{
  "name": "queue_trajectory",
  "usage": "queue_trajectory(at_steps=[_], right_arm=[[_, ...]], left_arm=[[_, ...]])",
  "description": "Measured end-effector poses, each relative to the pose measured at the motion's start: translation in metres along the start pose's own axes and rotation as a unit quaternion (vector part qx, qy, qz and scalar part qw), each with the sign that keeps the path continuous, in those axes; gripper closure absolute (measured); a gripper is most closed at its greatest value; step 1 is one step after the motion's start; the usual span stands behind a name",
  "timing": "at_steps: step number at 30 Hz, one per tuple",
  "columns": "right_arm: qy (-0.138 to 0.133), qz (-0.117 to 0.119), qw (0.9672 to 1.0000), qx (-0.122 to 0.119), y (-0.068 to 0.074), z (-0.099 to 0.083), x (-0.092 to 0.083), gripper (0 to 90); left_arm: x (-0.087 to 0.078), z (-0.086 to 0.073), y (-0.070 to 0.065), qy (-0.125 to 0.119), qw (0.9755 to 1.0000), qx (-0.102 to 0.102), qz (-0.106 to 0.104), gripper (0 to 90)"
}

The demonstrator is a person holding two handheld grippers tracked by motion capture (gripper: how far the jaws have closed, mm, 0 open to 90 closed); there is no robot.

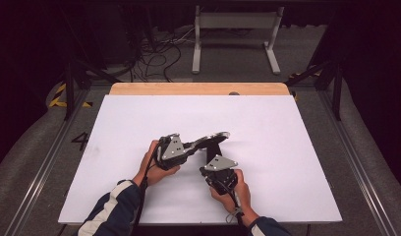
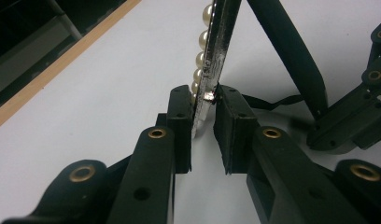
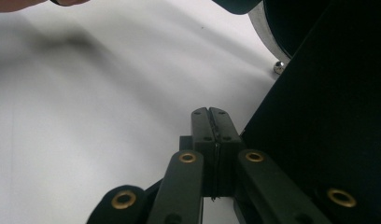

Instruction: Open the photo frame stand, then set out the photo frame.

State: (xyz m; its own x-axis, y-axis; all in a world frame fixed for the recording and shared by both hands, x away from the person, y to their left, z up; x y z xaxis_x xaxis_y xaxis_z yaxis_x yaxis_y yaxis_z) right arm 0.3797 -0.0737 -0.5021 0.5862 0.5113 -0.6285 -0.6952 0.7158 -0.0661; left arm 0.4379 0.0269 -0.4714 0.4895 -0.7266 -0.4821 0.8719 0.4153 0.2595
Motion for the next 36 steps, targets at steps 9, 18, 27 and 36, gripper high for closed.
queue_trajectory(at_steps=[9,18,27,36], right_arm=[[-0.020,-0.020,0.9996,0.006,0.001,0.007,0.001,90.0],[-0.026,-0.032,0.9991,0.008,-0.001,0.008,0.000,90.0],[-0.026,-0.042,0.9987,0.007,-0.001,0.003,0.001,90.0],[-0.032,-0.046,0.9984,0.003,0.000,0.002,-0.002,90.0]], left_arm=[[0.001,0.001,-0.001,-0.006,0.9999,-0.009,0.000,76.7],[0.004,0.000,-0.001,-0.013,0.9996,-0.025,-0.007,75.6],[0.022,-0.009,0.003,0.011,0.9992,-0.038,-0.002,56.5],[0.026,-0.007,0.002,0.012,0.9995,-0.030,0.000,77.8]])
Point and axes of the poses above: each handheld gripper's, and its own axes: x roughly forward along the jaws, z roughly out of its top, y roughly to its left, the point moved 8 cm from there along x, roughly forward along the jaws
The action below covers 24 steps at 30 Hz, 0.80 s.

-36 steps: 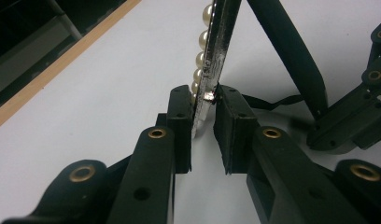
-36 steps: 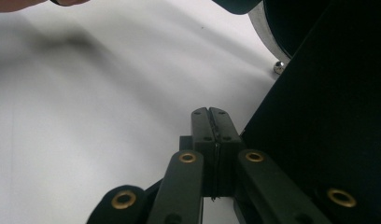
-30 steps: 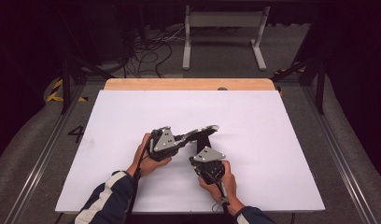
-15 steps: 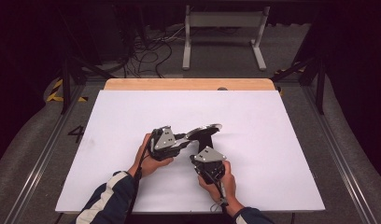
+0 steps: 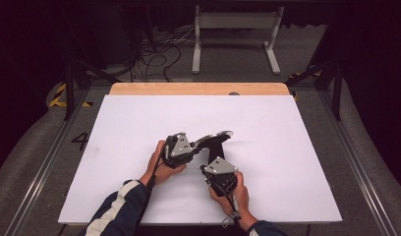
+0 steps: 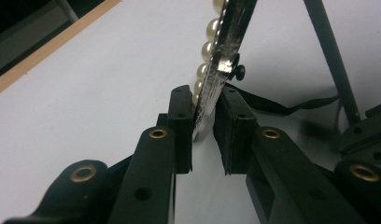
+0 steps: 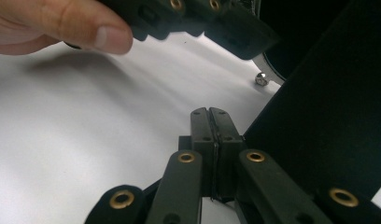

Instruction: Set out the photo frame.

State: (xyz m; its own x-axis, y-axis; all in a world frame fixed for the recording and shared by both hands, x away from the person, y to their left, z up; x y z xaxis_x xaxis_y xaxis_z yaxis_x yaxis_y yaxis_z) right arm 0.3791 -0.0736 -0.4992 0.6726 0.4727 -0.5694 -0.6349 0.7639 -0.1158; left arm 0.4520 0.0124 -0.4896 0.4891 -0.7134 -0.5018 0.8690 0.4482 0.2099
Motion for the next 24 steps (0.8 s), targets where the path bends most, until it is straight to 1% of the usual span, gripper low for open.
queue_trajectory(at_steps=[2,4,5,7,9,11,13,15,17,19,22,24], right_arm=[[-0.003,-0.001,1.0000,0.005,0.000,0.002,0.000,88.9],[-0.009,0.007,0.9998,0.018,0.002,0.006,-0.001,89.0],[-0.011,0.009,0.9997,0.020,0.003,0.008,-0.002,89.1],[-0.011,0.005,0.9999,0.012,0.005,0.009,-0.002,90.0],[-0.010,0.003,0.9999,0.013,0.005,0.008,-0.002,90.0],[-0.006,0.001,0.9999,0.013,0.002,0.007,-0.001,90.0],[-0.004,0.000,0.9999,0.017,-0.001,0.005,-0.002,90.0],[-0.003,0.002,0.9998,0.020,-0.002,0.005,-0.002,90.0],[-0.001,0.005,0.9997,0.025,-0.005,0.005,-0.005,90.0],[-0.001,0.004,0.9998,0.021,-0.006,0.005,-0.006,90.0],[-0.001,0.005,0.9997,0.023,-0.007,0.004,-0.007,90.0],[0.001,0.007,0.9998,0.021,-0.007,0.002,-0.008,90.0]], left_arm=[[0.000,0.000,-0.001,0.002,1.0000,0.005,0.002,78.0],[-0.001,0.000,-0.001,0.004,1.0000,0.002,0.001,78.2],[-0.002,0.000,-0.002,0.005,1.0000,-0.001,-0.001,78.3],[-0.003,0.000,-0.002,0.007,1.0000,0.001,-0.002,78.7],[-0.005,-0.001,-0.003,0.011,0.9999,0.007,0.001,78.8],[-0.006,-0.001,-0.004,0.013,0.9999,0.005,0.002,79.1],[-0.008,-0.001,-0.005,0.015,0.9998,0.009,0.003,79.3],[-0.008,-0.002,-0.007,0.014,0.9998,0.008,0.007,79.6],[-0.008,-0.002,-0.008,0.016,0.9997,0.012,0.012,79.8],[-0.009,-0.002,-0.009,0.018,0.9996,0.016,0.013,80.1],[-0.010,-0.002,-0.011,0.020,0.9996,0.014,0.014,80.2],[-0.010,-0.002,-0.012,0.022,0.9995,0.018,0.016,80.3]])
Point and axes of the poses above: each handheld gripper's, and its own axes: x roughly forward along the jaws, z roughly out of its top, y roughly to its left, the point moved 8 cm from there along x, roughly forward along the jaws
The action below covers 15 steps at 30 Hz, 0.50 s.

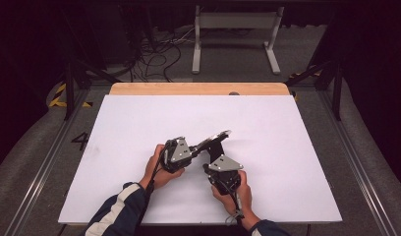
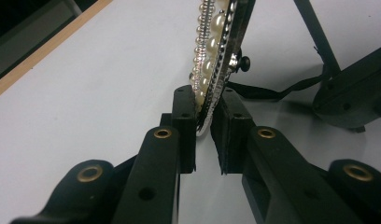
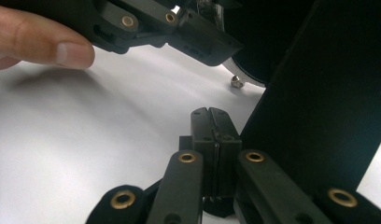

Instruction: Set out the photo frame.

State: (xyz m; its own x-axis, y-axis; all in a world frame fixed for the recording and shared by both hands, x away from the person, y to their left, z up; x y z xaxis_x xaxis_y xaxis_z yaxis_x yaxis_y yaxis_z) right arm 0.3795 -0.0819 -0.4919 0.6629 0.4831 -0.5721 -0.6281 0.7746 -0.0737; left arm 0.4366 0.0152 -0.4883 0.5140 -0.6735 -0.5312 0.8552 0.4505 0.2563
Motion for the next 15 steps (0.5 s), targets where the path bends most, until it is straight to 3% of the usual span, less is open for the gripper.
queue_trajectory(at_steps=[6,15], right_arm=[[0.004,0.000,1.0000,-0.004,-0.004,-0.001,-0.002,90.0],[0.010,-0.003,0.9999,0.002,-0.012,-0.005,-0.007,90.0]], left_arm=[[-0.002,0.002,-0.005,0.008,0.9999,-0.007,0.011,80.2],[-0.002,0.003,-0.010,0.008,0.9999,-0.006,0.007,79.2]])
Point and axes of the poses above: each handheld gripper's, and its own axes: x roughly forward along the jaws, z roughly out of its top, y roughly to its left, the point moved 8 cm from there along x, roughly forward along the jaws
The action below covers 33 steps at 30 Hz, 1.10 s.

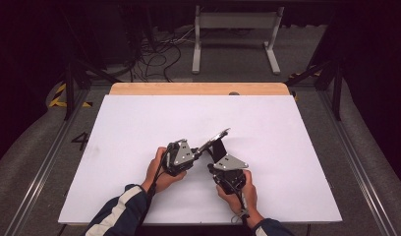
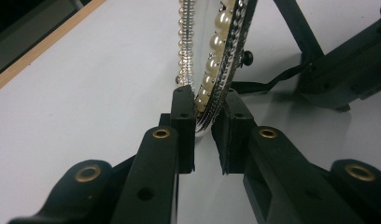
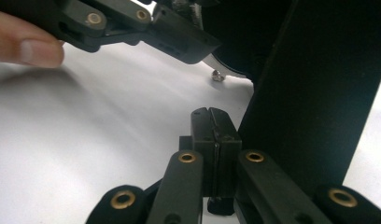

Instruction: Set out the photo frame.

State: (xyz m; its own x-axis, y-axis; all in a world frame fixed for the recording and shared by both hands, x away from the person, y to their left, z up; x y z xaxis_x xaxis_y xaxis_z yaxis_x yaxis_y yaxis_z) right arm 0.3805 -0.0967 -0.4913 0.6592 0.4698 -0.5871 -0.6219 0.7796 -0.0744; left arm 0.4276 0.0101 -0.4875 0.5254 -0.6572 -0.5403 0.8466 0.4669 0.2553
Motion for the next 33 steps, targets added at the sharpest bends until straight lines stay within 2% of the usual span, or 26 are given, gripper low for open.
queue_trajectory(at_steps=[6,11,13,17,25,26,33], right_arm=[[0.002,-0.003,1.0000,0.002,-0.005,-0.001,-0.001,90.0],[0.004,-0.005,1.0000,0.000,-0.005,-0.003,-0.001,90.0],[0.004,-0.005,1.0000,0.000,-0.005,-0.003,-0.001,90.0],[0.007,-0.008,0.9999,0.003,-0.009,-0.005,-0.003,90.0],[0.012,-0.019,0.9996,0.017,-0.022,-0.009,-0.007,90.0],[0.012,-0.020,0.9995,0.019,-0.023,-0.010,-0.007,90.0],[0.015,-0.023,0.9994,0.022,-0.027,-0.012,-0.008,90.0]], left_arm=[[0.002,0.001,0.000,-0.007,1.0000,-0.001,-0.004,77.3],[0.008,-0.002,0.003,-0.003,0.9999,-0.007,0.007,68.2],[0.011,-0.003,0.003,0.001,0.9999,-0.010,0.008,68.1],[0.012,-0.003,0.000,0.003,1.0000,0.000,0.000,76.2],[0.009,0.000,-0.008,0.003,0.9998,0.020,-0.007,77.4],[0.010,0.001,-0.010,0.004,0.9996,0.028,-0.008,77.2],[0.010,0.002,-0.011,0.002,0.9996,0.027,-0.009,76.7]])
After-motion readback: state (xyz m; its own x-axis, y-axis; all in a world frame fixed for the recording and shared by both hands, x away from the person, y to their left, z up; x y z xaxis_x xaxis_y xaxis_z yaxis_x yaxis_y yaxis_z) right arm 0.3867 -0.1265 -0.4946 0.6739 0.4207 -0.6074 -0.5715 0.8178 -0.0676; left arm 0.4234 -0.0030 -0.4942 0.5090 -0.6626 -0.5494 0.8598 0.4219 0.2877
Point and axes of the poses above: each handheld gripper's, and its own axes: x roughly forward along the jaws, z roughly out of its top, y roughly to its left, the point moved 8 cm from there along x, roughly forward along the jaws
